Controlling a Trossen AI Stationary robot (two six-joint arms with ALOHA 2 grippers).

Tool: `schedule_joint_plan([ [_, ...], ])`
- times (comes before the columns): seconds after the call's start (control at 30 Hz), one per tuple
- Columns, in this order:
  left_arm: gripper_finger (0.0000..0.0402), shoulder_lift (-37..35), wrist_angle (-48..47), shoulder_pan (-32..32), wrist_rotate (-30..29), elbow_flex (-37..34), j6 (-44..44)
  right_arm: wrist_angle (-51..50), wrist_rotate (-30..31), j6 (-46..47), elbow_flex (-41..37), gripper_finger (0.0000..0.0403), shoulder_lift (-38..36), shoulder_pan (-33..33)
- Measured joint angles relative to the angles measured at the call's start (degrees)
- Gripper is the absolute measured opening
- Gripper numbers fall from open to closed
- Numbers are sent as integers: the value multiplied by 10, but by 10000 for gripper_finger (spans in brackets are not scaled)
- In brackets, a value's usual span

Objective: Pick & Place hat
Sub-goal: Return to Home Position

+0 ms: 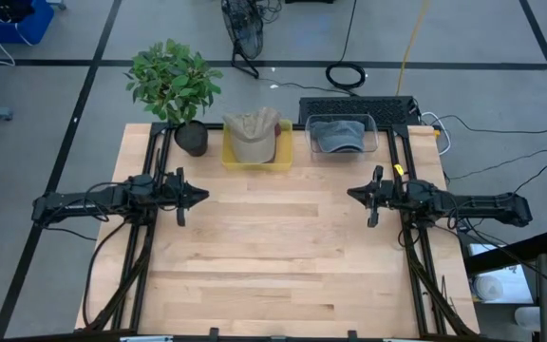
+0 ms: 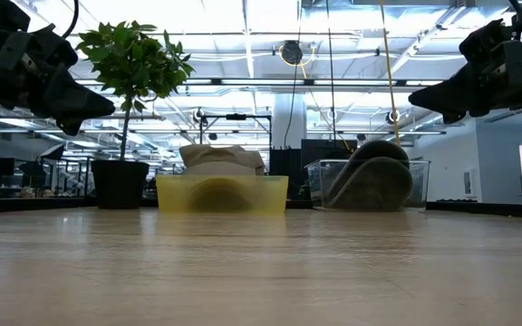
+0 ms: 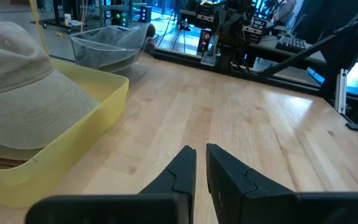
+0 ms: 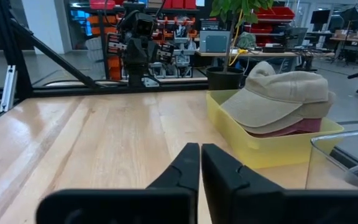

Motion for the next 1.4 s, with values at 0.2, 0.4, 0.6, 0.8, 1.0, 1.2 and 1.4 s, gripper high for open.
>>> schedule_joint_plan([
  [0.2,42,0,0,0,0,0,0,0,0,-9,0,2,0,0],
  [0.4,42,0,0,0,0,0,0,0,0,-18,0,1,0,0],
  [0.6,42,0,0,0,0,0,0,0,0,-26,0,1,0,0],
  [0.8,42,0,0,0,0,0,0,0,0,-26,0,4,0,0],
  [1.0,42,0,0,0,0,0,0,0,0,-26,0,2,0,0],
  [1.2,42,0,0,0,0,0,0,0,0,-26,0,1,0,0],
  [1.4,42,0,0,0,0,0,0,0,0,-26,0,2,0,0],
])
